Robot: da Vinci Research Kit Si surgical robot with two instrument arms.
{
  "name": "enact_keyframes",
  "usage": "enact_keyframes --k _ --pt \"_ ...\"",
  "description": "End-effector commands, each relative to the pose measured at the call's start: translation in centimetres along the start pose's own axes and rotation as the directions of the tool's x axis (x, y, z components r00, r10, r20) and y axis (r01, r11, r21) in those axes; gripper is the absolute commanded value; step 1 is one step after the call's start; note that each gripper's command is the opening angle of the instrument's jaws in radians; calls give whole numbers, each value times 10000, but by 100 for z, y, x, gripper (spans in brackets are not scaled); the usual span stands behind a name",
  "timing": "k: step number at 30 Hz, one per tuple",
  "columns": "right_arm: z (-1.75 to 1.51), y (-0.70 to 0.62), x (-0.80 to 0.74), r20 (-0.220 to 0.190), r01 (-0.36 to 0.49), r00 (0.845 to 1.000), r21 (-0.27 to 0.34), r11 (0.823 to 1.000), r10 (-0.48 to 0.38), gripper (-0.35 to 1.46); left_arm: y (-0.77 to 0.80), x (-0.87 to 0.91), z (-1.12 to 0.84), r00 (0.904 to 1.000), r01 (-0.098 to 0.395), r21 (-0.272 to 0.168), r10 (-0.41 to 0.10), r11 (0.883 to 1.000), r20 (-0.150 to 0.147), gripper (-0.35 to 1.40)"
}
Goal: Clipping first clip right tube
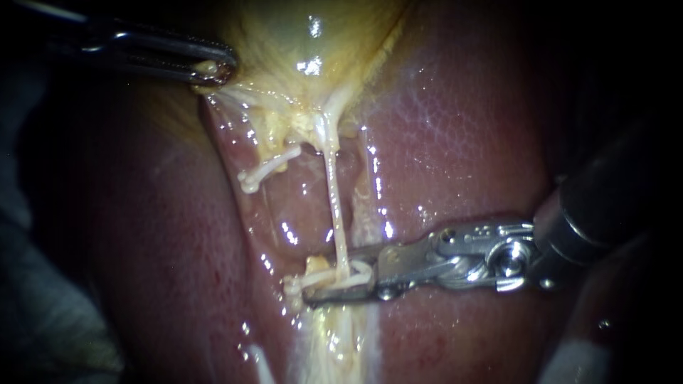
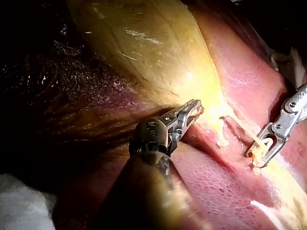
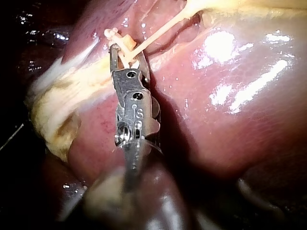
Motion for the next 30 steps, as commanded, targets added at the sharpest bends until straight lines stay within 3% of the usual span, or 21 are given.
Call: enact_keyframes --k 1,4,8,12,15,23,30 --pt "-1 0 0 -25 0 10000 5 10000 0 15 0 0 0 10000 2 3 -2 10000 2 -35" --pt "-1 0 0 -194 -2 9998 62 10000 3 37 0 0 0 10000 1 2 -1 10000 3 -35" --pt "-1 2 0 -726 1 9974 242 9997 17 47 0 0 0 10000 1 1 -1 10000 3 -35" --pt "-2 4 -1 -921 8 9958 313 9995 21 50 0 0 0 10000 0 0 0 10000 4 -35" --pt "-6 7 -4 -1297 98 9915 493 9987 -34 50 0 -1 0 10000 0 0 0 10000 4 -35" --pt "-12 18 -7 -1903 -377 9803 834 9958 531 50 0 -1 -1 10000 0 1 0 10000 3 -35" --pt "-12 16 -5 -2323 -659 9677 1425 9876 981 50 1 -1 -1 10000 1 1 -1 10000 3 -35"
